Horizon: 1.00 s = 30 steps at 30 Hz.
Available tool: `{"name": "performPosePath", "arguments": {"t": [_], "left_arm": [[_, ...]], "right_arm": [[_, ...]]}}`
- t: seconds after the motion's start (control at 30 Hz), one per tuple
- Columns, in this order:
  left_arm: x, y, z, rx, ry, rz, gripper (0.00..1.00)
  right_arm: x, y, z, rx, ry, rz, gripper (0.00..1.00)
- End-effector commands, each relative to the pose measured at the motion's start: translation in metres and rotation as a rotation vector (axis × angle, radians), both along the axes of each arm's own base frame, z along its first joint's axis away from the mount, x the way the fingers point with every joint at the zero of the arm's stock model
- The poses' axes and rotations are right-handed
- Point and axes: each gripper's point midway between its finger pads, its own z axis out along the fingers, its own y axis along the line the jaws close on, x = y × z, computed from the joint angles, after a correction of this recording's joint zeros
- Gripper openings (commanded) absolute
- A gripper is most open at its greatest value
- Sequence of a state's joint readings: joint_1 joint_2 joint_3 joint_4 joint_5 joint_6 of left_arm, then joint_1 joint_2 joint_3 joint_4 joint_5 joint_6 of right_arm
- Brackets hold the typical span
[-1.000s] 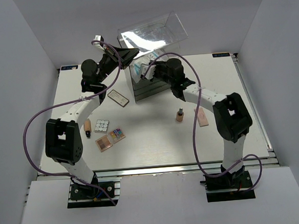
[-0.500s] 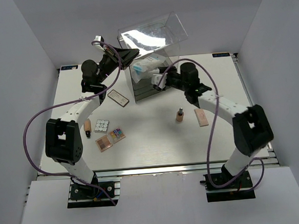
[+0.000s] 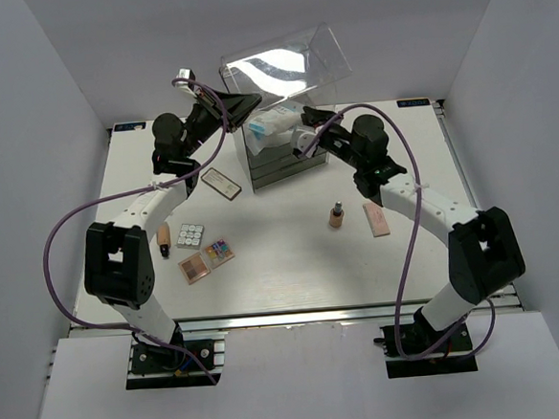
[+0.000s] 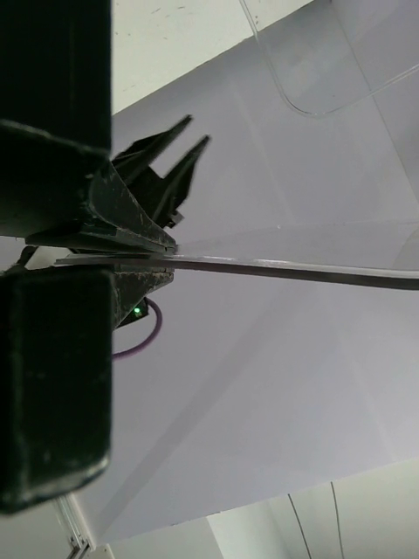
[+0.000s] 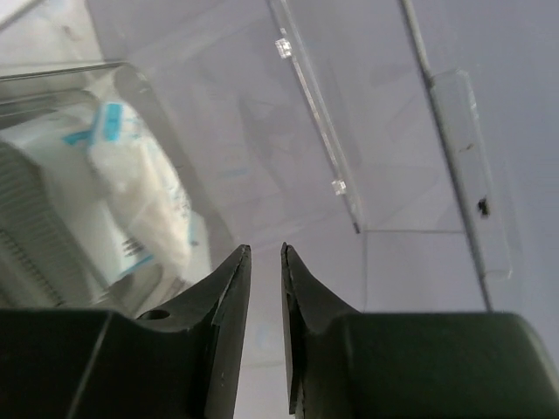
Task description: Organize the makeup
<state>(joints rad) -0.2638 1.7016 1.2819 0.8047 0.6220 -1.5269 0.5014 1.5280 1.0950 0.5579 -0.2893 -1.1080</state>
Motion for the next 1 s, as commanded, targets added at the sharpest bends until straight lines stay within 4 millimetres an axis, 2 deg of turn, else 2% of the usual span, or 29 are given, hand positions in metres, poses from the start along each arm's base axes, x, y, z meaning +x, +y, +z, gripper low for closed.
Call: {"name": "performPosePath", "arguments": {"t": [0.0,0.07,0.1,0.2,0.23,0.3,0.33,0.37,0.4,0.47,0.5,0.57,0.77,0.8,0.87,0.97], "left_arm": [[-0.01,0.007,0.011,-0.013,0.004,0.016,0.06],[-0.01,0.007,0.007,-0.004,0.015,0.024,0.06],[-0.008,0.007,0.002,0.01,0.041,0.03,0.06],[-0.006,0.008,-0.003,0.058,0.047,0.058,0.1],[-0.002,0.009,-0.012,0.094,0.072,0.077,0.13],[-0.001,0.011,-0.011,0.125,0.075,0.105,0.19],[0.003,0.013,-0.021,0.164,0.102,0.13,0.23],[0.004,0.014,-0.021,0.178,0.104,0.143,0.32],[0.005,0.015,-0.027,0.202,0.134,0.151,0.36],[0.007,0.019,-0.027,0.235,0.125,0.181,0.44],[0.006,0.019,-0.032,0.257,0.147,0.184,0.52],[0.005,0.022,-0.033,0.29,0.14,0.208,0.57],[-0.017,0.043,-0.05,0.433,0.152,0.294,0.59],[-0.023,0.047,-0.068,0.486,0.191,0.297,0.59],[-0.036,0.055,-0.072,0.523,0.194,0.319,0.59],[-0.055,0.069,-0.096,0.587,0.241,0.348,0.53]], "right_arm": [[0.019,-0.005,0.064,0.07,-0.169,-0.067,0.27],[0.027,-0.002,0.068,0.069,-0.182,-0.075,0.27],[0.027,-0.002,0.079,0.079,-0.203,-0.074,0.27],[0.029,-0.001,0.085,0.084,-0.217,-0.076,0.27],[0.028,-0.002,0.089,0.088,-0.224,-0.08,0.27],[0.027,-0.003,0.092,0.09,-0.231,-0.08,0.27],[0.024,-0.004,0.093,0.092,-0.233,-0.077,0.27],[0.023,-0.004,0.094,0.091,-0.234,-0.077,0.27],[0.023,-0.005,0.093,0.091,-0.234,-0.079,0.27],[0.021,-0.005,0.094,0.094,-0.228,-0.076,0.27],[0.02,-0.005,0.094,0.097,-0.225,-0.075,0.28],[0.019,-0.007,0.096,0.102,-0.224,-0.077,0.28],[0.02,-0.007,0.094,0.111,-0.215,-0.078,0.28],[0.021,-0.007,0.094,0.112,-0.213,-0.081,0.29],[0.021,-0.007,0.094,0.116,-0.21,-0.082,0.29],[0.022,-0.007,0.092,0.121,-0.2,-0.083,0.29]]}}
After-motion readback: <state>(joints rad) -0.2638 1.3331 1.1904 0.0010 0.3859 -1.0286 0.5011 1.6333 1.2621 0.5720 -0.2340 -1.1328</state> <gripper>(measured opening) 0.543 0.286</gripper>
